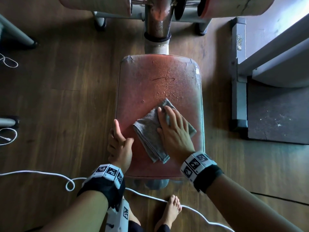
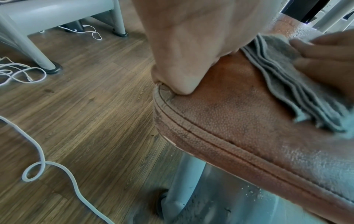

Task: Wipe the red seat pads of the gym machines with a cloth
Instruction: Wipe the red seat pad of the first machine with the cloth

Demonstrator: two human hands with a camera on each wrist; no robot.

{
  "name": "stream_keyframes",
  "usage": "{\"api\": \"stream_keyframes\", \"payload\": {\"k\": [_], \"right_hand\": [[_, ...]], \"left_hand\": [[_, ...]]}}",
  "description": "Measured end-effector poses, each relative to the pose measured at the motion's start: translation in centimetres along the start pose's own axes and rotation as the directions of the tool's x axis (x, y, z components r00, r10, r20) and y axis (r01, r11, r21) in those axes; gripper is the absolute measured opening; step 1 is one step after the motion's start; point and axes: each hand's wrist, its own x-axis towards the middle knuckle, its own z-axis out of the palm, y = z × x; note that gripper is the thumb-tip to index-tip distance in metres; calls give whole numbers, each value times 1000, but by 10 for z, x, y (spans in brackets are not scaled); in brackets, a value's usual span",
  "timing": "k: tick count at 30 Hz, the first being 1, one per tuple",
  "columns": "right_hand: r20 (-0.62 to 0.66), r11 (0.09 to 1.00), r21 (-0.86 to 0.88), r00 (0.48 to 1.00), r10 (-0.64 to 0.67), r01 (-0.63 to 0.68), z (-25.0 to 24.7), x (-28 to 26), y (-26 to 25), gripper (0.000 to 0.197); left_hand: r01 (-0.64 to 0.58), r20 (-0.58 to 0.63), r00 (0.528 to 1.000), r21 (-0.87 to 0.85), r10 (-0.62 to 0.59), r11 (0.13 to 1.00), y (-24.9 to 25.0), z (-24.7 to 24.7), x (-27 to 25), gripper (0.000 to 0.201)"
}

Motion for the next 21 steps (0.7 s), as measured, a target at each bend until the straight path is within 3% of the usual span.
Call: {"api": "stream_keyframes", "payload": {"k": [6,11,17,21], "right_hand": [[45,987,-104,992,-120,124,5,55,-11,65],[64,961,-183,978,-199,207,-3,61,13,68],[72,969,-231,995,-70,85,-32,57,83,69],[87,991,-98,991,102,-93,-38,43,108,69]], "left_hand": [[-32,-35,999,-15,31,999,1,0,-3,86],[-54,-16,998,-31,53,998,0,-1,-1,86],[-42,31,999,-1,42,999,1,-5,-3,84],[-31,30,999,4,31,1000,0,-3,-2,84]]}}
